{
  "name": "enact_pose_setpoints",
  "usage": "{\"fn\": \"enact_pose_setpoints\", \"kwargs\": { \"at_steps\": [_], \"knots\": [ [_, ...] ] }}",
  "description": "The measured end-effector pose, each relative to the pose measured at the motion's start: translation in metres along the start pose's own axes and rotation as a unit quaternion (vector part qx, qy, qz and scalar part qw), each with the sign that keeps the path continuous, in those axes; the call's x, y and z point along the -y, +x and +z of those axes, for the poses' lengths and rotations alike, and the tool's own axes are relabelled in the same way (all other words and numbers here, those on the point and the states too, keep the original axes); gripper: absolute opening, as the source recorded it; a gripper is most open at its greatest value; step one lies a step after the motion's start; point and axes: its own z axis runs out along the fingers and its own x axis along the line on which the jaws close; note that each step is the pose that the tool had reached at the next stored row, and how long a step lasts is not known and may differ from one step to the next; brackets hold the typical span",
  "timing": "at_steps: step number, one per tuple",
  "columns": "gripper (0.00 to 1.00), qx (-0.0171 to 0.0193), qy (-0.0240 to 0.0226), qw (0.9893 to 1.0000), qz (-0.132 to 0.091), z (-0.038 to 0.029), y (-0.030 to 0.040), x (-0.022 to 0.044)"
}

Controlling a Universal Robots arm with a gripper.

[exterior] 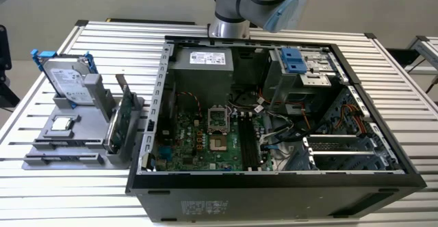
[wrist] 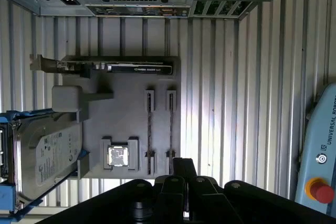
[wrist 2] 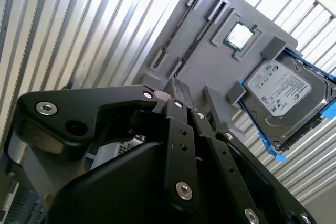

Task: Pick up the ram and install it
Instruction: 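Pick up the ram and move it above insertion slot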

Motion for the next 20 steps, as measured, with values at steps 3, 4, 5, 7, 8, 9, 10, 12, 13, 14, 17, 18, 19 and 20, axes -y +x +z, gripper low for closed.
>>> {"fn": "enact_pose_setpoints", "kwargs": {
  "at_steps": [3, 4, 5, 7, 8, 9, 10, 12, 13, 14, 17, 18, 19, 20],
  "knots": [
    [0.00, 0.0001, 0.0000, 1.0000, 0.003, -0.0001, 0.0000, 0.0000],
    [0.00, 0.0001, 0.0000, 1.0000, 0.003, -0.0001, 0.0000, 0.0001],
    [0.00, 0.0001, 0.0000, 1.0000, 0.003, -0.0001, 0.0000, 0.0001],
    [0.00, 0.0001, 0.0000, 1.0000, 0.003, -0.0001, 0.0000, 0.0001],
    [0.00, 0.0001, 0.0000, 1.0000, 0.003, 0.0000, 0.0000, 0.0001],
    [0.00, 0.0001, 0.0000, 1.0000, 0.003, -0.0001, 0.0000, 0.0001],
    [0.00, 0.0001, 0.0000, 1.0000, 0.003, -0.0001, 0.0000, 0.0001],
    [0.00, 0.0001, 0.0000, 1.0000, 0.003, -0.0001, 0.0000, 0.0001],
    [0.00, 0.0001, 0.0000, 1.0000, 0.003, 0.0000, 0.0000, 0.0001],
    [0.00, 0.0001, 0.0000, 1.0000, 0.003, -0.0001, 0.0000, 0.0001],
    [0.00, 0.0001, 0.0000, 1.0000, 0.003, 0.0000, 0.0000, 0.0001],
    [1.00, 0.0001, 0.0001, 1.0000, 0.003, -0.0001, 0.0000, 0.0001],
    [1.00, 0.0000, 0.0000, 1.0000, 0.003, -0.0001, 0.0000, 0.0001],
    [1.00, 0.0000, 0.0000, 1.0000, 0.003, 0.0000, 0.0000, 0.0001]
  ]
}}
